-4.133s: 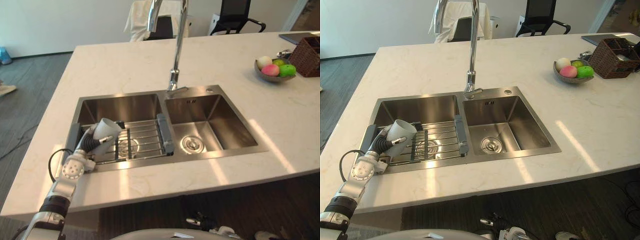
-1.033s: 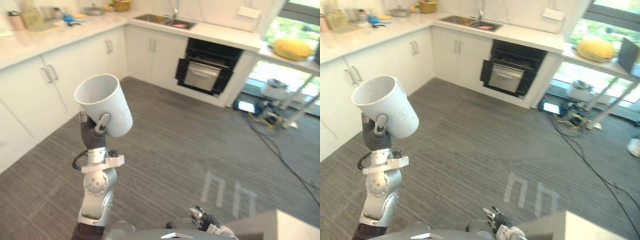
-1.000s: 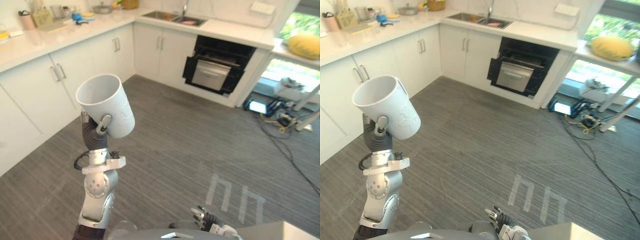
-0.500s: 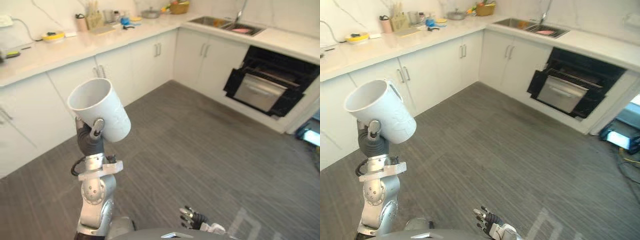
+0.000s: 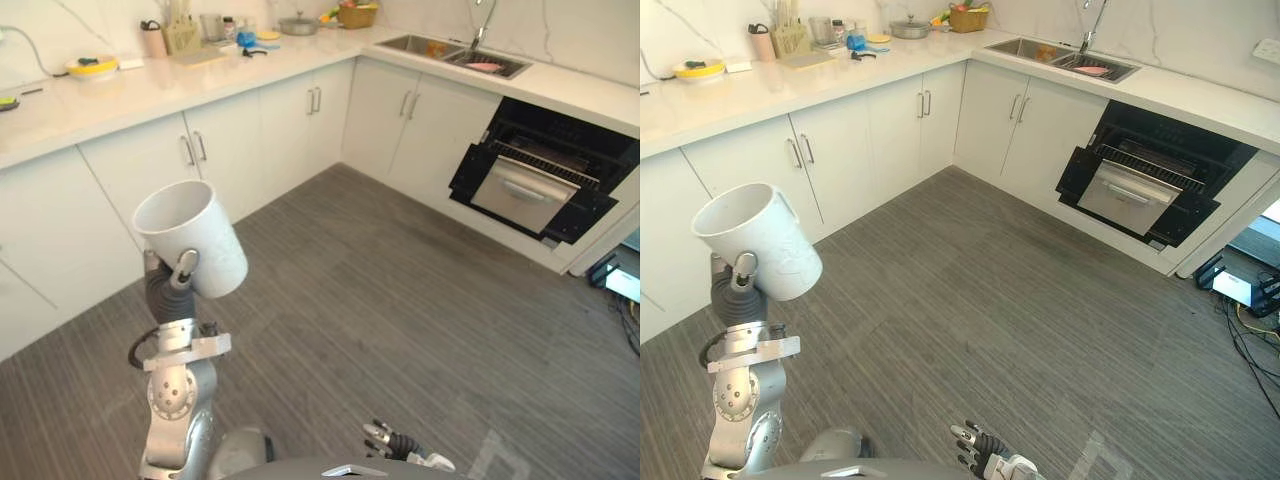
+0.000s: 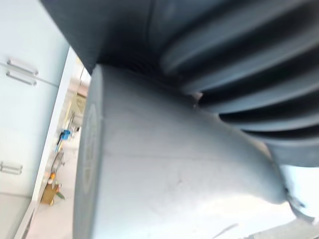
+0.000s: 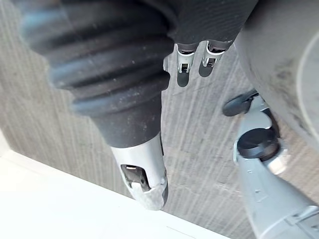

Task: Walk over to the sink, pick up the cup, carry it to the dishwasher, place the cup inside the dishwasher, then close the dishwasher door

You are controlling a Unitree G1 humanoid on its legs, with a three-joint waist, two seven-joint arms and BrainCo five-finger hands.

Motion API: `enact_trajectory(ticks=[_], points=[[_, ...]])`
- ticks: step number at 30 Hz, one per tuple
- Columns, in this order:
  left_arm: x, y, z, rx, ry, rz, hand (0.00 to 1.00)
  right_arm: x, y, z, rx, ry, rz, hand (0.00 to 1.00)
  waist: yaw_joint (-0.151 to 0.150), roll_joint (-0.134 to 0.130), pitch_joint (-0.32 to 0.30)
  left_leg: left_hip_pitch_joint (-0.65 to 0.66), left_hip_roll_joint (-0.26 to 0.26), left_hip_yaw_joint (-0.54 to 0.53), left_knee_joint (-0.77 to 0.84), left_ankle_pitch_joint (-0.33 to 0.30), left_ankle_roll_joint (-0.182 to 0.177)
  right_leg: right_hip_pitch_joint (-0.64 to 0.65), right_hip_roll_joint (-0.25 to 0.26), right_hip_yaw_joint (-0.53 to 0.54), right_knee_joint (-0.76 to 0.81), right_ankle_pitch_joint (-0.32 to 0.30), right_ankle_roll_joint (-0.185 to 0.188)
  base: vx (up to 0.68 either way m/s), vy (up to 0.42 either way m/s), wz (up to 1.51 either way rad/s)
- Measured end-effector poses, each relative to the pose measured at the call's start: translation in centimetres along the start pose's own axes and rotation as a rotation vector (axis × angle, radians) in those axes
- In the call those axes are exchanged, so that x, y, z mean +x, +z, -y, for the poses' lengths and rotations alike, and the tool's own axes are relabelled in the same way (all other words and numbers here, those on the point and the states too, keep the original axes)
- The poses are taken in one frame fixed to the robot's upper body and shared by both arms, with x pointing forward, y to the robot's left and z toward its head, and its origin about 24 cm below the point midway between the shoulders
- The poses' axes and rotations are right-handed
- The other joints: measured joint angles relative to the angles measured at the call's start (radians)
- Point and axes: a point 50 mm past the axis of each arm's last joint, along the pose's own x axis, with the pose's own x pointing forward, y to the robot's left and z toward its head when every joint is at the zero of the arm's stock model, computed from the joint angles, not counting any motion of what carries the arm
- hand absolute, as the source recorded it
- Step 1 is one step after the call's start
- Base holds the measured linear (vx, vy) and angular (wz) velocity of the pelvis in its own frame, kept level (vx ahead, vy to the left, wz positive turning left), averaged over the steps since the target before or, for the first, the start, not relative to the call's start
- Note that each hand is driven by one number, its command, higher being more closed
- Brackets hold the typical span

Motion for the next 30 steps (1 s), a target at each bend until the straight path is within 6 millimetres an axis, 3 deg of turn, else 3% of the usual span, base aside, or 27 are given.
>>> enact_trajectory(ticks=[1,3,4,7,8,10,11,12,13,14,15,16,17,26,30], points=[[0.3,0.5,0.9,-0.005,-0.077,0.011,1.0,0.4,0.7,-1.0,-0.007,0.032,0.026,0.0,-0.013,-0.032,0.008,0.087,-0.03,0.024,-0.07,-0.006,0.009,-0.124,-0.034,-0.004,0.261,0.173,0.029,0.19,0.118,-0.22],[0.2,0.4,1.4,-0.01,-0.104,0.003,1.0,0.4,0.9,-1.1,-0.012,0.036,0.033,0.0,-0.021,-0.037,0.002,0.152,-0.036,0.031,-0.136,-0.005,0.011,-0.168,-0.051,-0.032,0.341,0.305,-0.036,0.23,0.122,-0.34],[0.4,0.4,1.7,-0.003,-0.115,0.01,1.0,0.5,1.4,-1.7,-0.026,0.057,0.053,0.0,-0.024,-0.026,-0.001,0.216,-0.027,0.053,-0.185,0.001,0.019,-0.238,-0.057,-0.068,0.418,0.233,-0.093,0.23,0.106,-0.47],[0.8,-0.1,1.6,0.007,-0.1,-0.003,1.0,0.6,2.0,-2.4,-0.036,0.088,0.083,0.0,-0.053,-0.021,-0.002,0.251,-0.011,0.063,-0.211,-0.004,0.005,-0.305,-0.044,-0.135,0.343,0.106,-0.112,0.23,0.042,-0.2],[1.1,-0.6,1.9,-0.013,-0.109,-0.023,1.0,0.6,2.4,-2.7,-0.041,0.1,0.1,0.0,-0.061,-0.005,-0.002,0.268,0.012,0.058,-0.22,-0.03,0.002,-0.336,-0.016,-0.168,0.165,0.082,-0.12,0.32,-0.018,0.09],[1.3,-1.0,2.4,-0.043,-0.132,-0.038,1.0,0.4,2.5,-2.5,-0.029,0.099,0.118,0.0,-0.066,0.03,-0.002,0.264,0.059,0.04,-0.19,-0.053,-0.015,-0.327,0.033,-0.165,-0.121,0.113,-0.119,0.3,-0.038,0.22],[1.4,-1.2,2.8,-0.068,-0.153,-0.056,1.0,0.3,2.6,-2.4,-0.017,0.099,0.126,0.0,-0.067,0.049,0.007,0.267,0.092,0.023,-0.137,-0.093,-0.039,-0.295,0.067,-0.122,-0.32,0.183,-0.107,0.51,-0.147,0.55],[1.3,-1.4,3.3,-0.086,-0.178,-0.075,1.0,0.0,2.4,-2.4,-0.009,0.106,0.14,0.0,-0.073,0.052,0.01,0.275,0.117,-0.012,-0.061,-0.159,-0.075,-0.283,0.07,-0.09,-0.412,0.261,-0.105,0.55,-0.197,0.55],[1.3,-1.5,3.4,-0.088,-0.181,-0.078,1.0,-0.1,2.4,-2.4,-0.01,0.108,0.14,0.0,-0.073,0.051,0.01,0.279,0.12,-0.015,-0.048,-0.172,-0.082,-0.278,0.07,-0.087,-0.42,0.275,-0.105,0.5,-0.23,0.6],[1.1,-1.4,3.6,-0.095,-0.191,-0.082,1.0,-0.1,2.0,-2.7,-0.014,0.122,0.121,0.0,-0.069,0.031,0.013,0.301,0.122,-0.034,-0.007,-0.228,-0.118,-0.251,0.068,-0.07,-0.437,0.346,-0.12,0.49,-0.307,0.46],[0.7,-1.7,4.0,-0.11,-0.2,-0.096,1.0,-0.2,2.0,-2.9,-0.02,0.136,0.122,0.0,-0.063,0.045,0.015,0.329,0.139,-0.05,0.028,-0.285,-0.138,-0.255,0.075,-0.078,-0.37,0.374,-0.045,0.38,-0.247,0.37],[0.3,-2.0,4.3,-0.128,-0.189,-0.116,1.0,-0.4,2.4,-2.7,-0.037,0.135,0.118,0.0,-0.061,0.062,0.009,0.338,0.172,-0.054,0.031,-0.295,-0.151,-0.257,0.1,-0.088,-0.339,0.342,-0.073,0.27,-0.192,0.18],[-1.4,-2.0,6.3,-0.187,-0.296,-0.152,1.0,-0.5,1.9,-3.9,0.08,0.169,0.137,0.0,-0.069,0.033,-0.003,0.319,0.168,0.005,-0.087,-0.213,-0.163,-0.296,0.088,-0.121,-0.36,0.363,-0.101,0.0,0.0,0.0],[-1.9,-3.3,5.8,-0.166,-0.273,-0.197,1.0,-0.5,2.0,-3.9,0.098,0.154,0.161,0.0,-0.075,0.026,-0.006,0.326,0.161,0.023,-0.121,-0.198,-0.157,-0.301,0.086,-0.117,-0.378,0.367,-0.104,0.0,0.0,-0.02],[-2.2,-4.2,5.0,-0.146,-0.217,-0.205,1.0,-0.6,2.1,-3.6,0.125,0.134,0.206,0.0,-0.081,0.02,-0.004,0.364,0.161,0.05,-0.178,-0.187,-0.154,-0.338,0.087,-0.126,-0.301,0.314,-0.119,0.02,-0.034,-0.14]])
